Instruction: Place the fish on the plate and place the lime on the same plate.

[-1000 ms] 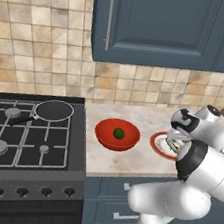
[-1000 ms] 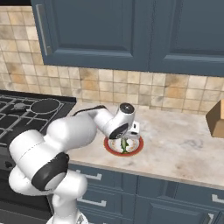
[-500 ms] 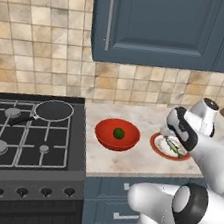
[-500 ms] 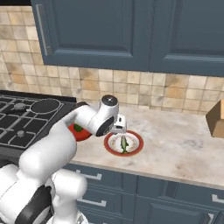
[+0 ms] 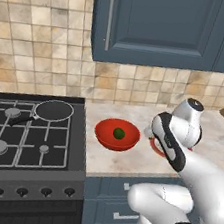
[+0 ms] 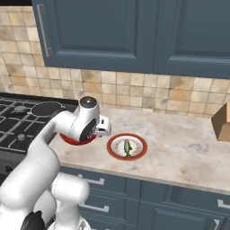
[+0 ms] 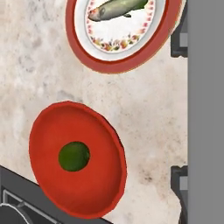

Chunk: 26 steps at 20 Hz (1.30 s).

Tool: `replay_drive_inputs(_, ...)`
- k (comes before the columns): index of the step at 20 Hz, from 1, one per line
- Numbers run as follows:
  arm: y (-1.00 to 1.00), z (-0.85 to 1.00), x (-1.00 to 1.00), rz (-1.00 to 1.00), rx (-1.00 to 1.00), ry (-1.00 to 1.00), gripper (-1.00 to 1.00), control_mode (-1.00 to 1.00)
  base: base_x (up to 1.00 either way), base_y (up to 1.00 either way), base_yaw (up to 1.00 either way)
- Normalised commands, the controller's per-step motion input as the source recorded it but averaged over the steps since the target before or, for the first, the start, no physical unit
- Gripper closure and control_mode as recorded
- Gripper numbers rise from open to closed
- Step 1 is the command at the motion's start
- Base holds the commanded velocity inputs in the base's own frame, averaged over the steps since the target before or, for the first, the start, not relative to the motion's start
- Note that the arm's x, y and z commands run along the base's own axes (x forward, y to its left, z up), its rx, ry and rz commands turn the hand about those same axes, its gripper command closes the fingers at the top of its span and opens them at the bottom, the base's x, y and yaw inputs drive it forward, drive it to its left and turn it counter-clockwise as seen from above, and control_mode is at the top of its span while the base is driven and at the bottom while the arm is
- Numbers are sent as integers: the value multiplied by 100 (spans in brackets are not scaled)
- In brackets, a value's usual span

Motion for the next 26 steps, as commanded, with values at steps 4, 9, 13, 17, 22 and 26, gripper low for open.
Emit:
replay_drive_inputs(4,58,5,-3,3,0,0,-100,-100,0,0,0)
replay_drive_inputs(9,53,1,1,1,0,0,-100,-100,0,0,0)
replay_drive_inputs(13,43,0,17,2,0,0,-100,-100,0,0,0)
replay_drive_inputs(17,16,0,36,0,0,0,-100,-100,0,0,0)
replay_drive_inputs(22,10,0,44,0,0,3,-100,-100,0,0,0)
replay_drive_inputs(26,18,0,41,0,0,8,-100,-100,0,0,0)
